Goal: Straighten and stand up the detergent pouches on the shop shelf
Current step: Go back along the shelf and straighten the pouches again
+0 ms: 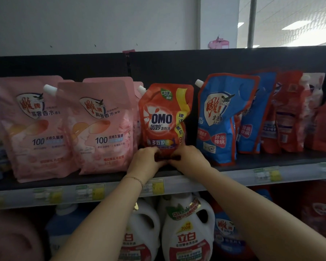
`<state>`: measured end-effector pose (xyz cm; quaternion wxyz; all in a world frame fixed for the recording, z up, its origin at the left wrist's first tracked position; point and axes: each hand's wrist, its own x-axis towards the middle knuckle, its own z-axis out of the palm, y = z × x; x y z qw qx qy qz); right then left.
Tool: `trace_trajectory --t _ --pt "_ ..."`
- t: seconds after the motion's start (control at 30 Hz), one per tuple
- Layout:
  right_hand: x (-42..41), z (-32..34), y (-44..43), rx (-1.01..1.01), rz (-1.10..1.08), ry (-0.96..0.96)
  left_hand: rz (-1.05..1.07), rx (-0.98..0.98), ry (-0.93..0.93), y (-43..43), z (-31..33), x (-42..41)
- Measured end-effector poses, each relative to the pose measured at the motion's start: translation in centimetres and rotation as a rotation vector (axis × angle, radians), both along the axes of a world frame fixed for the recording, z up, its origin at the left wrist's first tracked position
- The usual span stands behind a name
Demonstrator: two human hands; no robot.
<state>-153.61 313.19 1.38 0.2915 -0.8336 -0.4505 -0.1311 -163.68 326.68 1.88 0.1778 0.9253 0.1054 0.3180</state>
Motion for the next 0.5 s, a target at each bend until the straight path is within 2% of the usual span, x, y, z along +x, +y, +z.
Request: trace_trajectory --t 0.13,0.27,0.5 --pt "-0.3 0.4 -0.1 -0.068 -0.006 0.033 -0.001 -0.024 0.147 0.3 0.0 0.2" --pt "-0.8 1.0 -0.4 -0.122 -0.014 0.054 0.068 0.045 0.114 0.0 0.1 -0.1" --pt "-1.8 1.8 -4.6 -0.047 -0.112 -0.222 0.096 0.210 0.088 -0.8 0.3 -0.4"
